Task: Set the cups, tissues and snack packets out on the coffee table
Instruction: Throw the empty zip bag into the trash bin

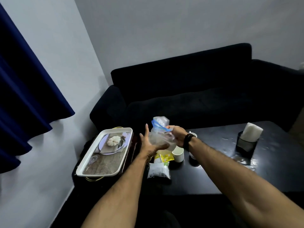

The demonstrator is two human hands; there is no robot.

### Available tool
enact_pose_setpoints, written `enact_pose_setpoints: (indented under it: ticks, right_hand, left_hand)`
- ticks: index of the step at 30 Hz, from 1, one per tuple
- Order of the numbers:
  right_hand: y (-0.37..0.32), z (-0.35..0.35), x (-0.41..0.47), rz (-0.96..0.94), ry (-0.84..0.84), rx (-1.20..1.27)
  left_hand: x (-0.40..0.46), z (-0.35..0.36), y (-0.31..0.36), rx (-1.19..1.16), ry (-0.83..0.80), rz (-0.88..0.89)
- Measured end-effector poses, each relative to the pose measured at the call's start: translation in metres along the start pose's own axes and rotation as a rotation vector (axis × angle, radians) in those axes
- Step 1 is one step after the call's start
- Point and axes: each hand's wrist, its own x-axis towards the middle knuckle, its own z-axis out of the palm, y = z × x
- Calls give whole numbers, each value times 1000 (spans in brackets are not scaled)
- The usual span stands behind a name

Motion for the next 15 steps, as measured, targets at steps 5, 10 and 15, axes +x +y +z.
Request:
enact_pose_setpoints:
  ticks: [5, 10, 15]
  right_hand:
    - [-14, -11, -18, 5, -171, -458]
    - [-14, -24, -25, -238, -97, -390]
    - [-9, -51, -34, -355, 108, -280]
  left_hand:
    - [-1, 38, 10, -164, -2, -10]
    - [1, 47, 17, -347, 155, -97]
    - [1, 40, 28, -512, 143, -51]
